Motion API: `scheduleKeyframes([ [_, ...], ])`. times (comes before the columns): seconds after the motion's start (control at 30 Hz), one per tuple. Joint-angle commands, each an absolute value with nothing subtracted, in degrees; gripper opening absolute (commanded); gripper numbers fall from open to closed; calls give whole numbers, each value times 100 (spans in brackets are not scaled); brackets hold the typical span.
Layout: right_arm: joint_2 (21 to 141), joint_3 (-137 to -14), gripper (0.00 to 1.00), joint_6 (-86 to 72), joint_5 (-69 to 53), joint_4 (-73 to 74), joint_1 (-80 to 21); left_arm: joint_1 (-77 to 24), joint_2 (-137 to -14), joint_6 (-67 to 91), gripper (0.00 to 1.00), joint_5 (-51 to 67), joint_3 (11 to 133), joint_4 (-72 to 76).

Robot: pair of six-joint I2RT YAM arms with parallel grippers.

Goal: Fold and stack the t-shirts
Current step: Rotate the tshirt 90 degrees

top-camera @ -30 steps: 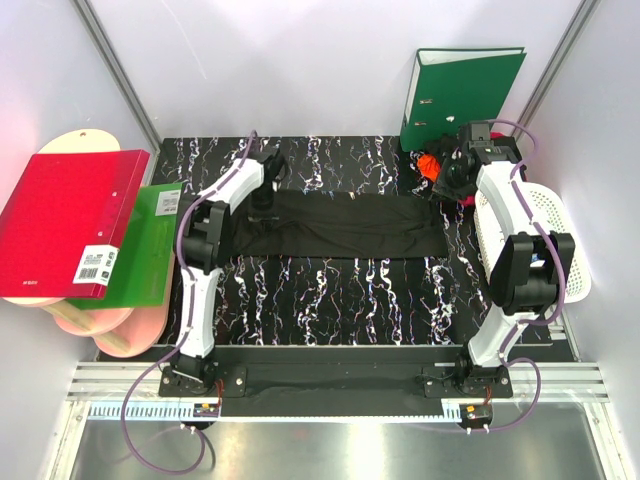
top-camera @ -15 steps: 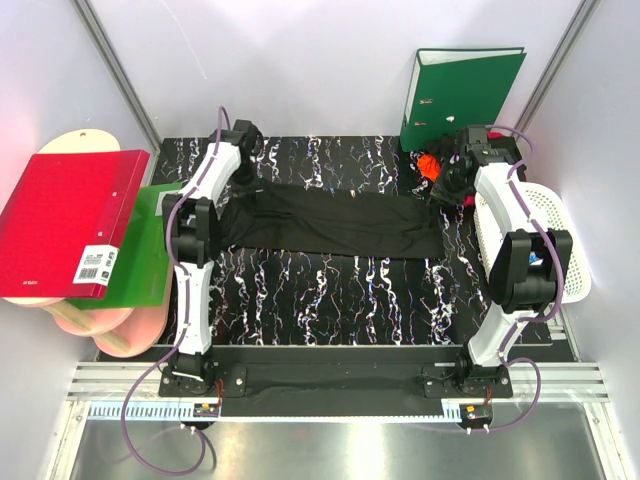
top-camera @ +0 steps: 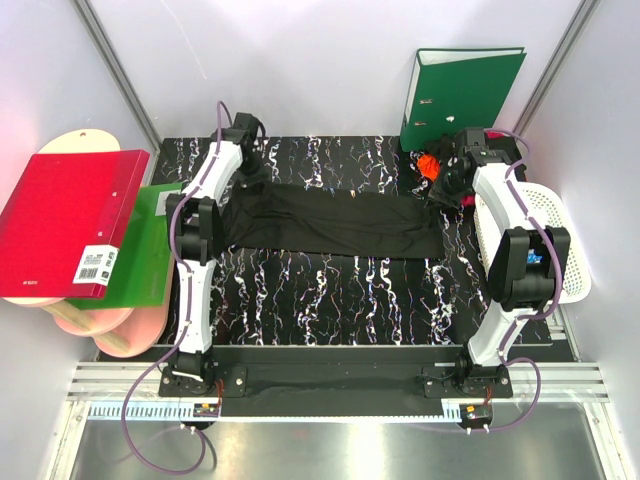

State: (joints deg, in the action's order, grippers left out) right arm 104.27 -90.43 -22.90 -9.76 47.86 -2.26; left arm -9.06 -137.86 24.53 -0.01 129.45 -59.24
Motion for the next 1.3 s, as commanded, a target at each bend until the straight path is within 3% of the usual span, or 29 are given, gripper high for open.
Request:
scheduleKeyframes([
  [0.0, 10389, -8939, 3, -2347, -1116, 4772, -299, -870, -13816, 2698, 0, 684, 13622, -5115],
  [0.1, 10389, -8921, 3, -2356, -1142, 4772, -325, -940, -13397, 2532, 0, 879, 13361, -4940],
  [0.43, 10626, -8982, 3, -2400, -1222, 4755, -325, -967, -11875, 2101, 0, 809, 10568, -4861],
  [0.6, 10810, -9132, 3, -2382, -1257, 4755, -334, -984, -11794, 1943, 0, 659, 10169, -4825],
  [0.9, 10942, -9281, 4, -2373, -1266, 4764, -334, -993, -12725, 2004, 0, 615, 10739, -4948],
  [1.27, 11066, -9466, 4, -2294, -1248, 4948, -325, -1020, -13676, 2329, 0, 80, 12699, -5107],
])
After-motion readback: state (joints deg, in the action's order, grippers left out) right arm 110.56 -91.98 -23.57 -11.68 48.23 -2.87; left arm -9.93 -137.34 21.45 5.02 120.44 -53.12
